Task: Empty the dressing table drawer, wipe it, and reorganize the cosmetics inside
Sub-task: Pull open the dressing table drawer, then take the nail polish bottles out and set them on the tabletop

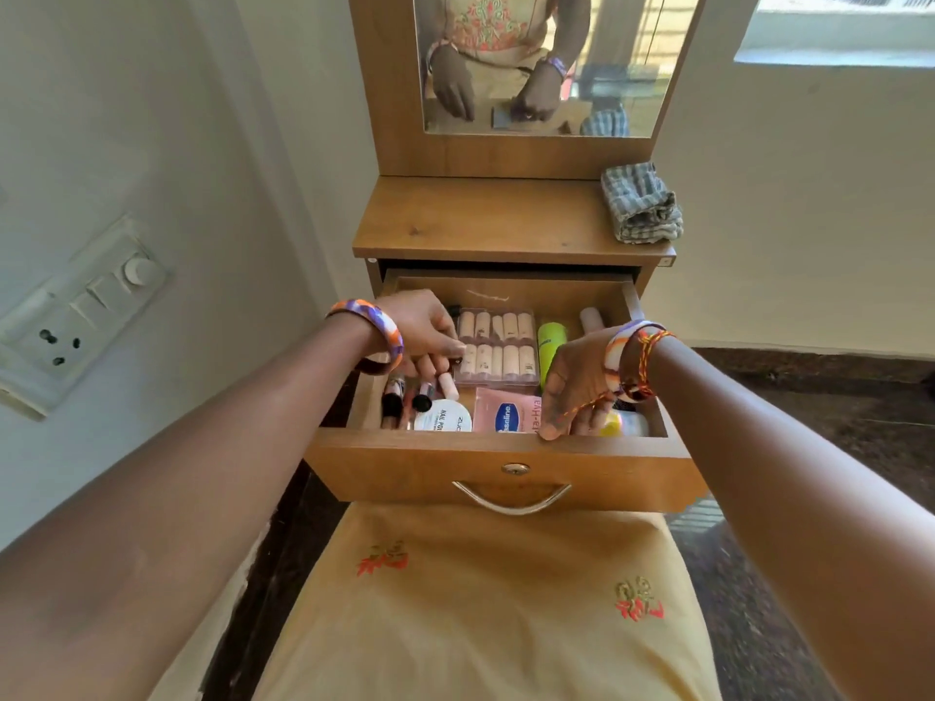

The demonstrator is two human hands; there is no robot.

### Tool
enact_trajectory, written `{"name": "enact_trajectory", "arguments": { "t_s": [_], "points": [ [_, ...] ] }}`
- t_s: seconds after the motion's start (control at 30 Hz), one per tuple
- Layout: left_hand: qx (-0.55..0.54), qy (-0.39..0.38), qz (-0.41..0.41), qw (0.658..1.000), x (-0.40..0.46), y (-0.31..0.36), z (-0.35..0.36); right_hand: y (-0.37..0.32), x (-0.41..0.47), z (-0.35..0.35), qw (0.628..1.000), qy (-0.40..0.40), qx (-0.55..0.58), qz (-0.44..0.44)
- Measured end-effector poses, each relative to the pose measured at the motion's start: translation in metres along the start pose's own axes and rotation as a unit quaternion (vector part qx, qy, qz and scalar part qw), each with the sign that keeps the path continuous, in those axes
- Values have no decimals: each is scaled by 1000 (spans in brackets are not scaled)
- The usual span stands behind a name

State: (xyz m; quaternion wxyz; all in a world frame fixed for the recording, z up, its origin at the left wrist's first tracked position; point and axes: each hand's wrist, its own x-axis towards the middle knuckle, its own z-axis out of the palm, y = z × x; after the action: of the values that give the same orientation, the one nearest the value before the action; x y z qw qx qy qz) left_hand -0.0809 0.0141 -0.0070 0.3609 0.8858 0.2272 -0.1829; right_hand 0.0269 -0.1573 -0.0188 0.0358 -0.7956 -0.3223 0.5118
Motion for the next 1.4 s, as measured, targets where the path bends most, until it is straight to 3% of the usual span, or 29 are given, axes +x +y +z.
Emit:
{"name": "enact_trajectory", "arguments": {
  "t_s": [0.1,0.17,0.23,0.33,0.43,0.6,0.97,1.4],
  "points": [
    [118,134,40,983,18,-8,-16,-14,15,-7,1000,-4,-9,-10],
    [165,171,34,971,34,-15,-20,-26,35,-9,994,95,-31,-50],
    [199,170,22,965,50,-22,-16,-40,52,-9,972,209,-55,-97],
    [255,170,35,951,70,-27,-7,-55,75,-4,941,291,-101,-143],
    [304,160,49,938,87,-28,-1,-60,100,-1,915,328,-191,-137],
    [372,155,46,914,103,-27,1,-60,117,-2,899,343,-232,-144],
    [415,167,13,894,121,-28,2,-68,111,1,880,342,-275,-178],
    [263,281,36,922,66,-5,-21,-89,65,-29,857,460,-169,-157]
  ]
}}
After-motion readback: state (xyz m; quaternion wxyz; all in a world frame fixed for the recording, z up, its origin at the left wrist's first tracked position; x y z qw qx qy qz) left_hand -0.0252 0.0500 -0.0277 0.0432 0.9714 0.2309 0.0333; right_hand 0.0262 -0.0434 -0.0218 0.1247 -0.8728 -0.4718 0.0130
